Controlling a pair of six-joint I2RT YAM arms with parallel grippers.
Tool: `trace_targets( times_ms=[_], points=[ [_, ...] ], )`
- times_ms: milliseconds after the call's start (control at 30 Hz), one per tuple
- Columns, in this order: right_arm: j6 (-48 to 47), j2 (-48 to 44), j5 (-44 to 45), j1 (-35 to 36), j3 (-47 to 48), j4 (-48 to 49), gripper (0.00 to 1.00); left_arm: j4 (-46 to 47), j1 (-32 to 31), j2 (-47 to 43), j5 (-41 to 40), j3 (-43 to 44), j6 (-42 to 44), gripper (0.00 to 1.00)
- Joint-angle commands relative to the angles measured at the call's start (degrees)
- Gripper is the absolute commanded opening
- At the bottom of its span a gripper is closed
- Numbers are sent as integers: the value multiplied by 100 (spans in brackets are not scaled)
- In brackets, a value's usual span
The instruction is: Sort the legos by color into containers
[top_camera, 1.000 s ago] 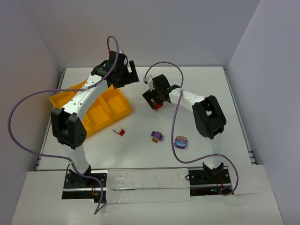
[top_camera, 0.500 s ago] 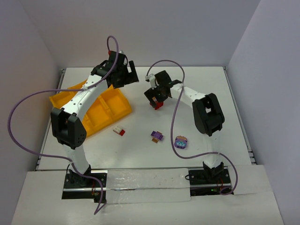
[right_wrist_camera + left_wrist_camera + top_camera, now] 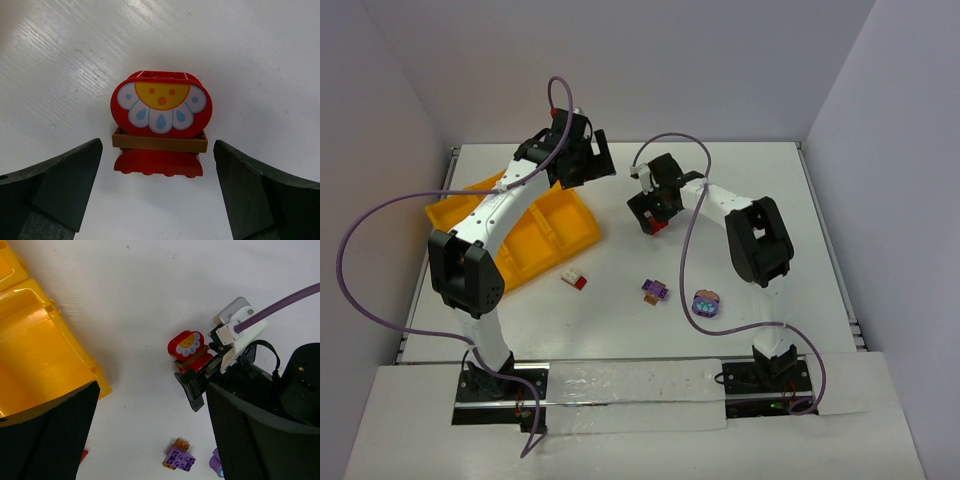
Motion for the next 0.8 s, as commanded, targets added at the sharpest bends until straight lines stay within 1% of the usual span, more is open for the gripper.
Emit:
trace_targets(
  times_ms=[0,333,767],
  points=[
    [162,128,61,-35,393,-86,100,-4,42,-283,-87,56,87,95],
    [329,399,146,-35,761,-375,100,-3,42,-336,-122,13,96,95],
    [438,286,158,-32,502,-370,100,14,68,-319,-90,-11,87,95]
  ],
)
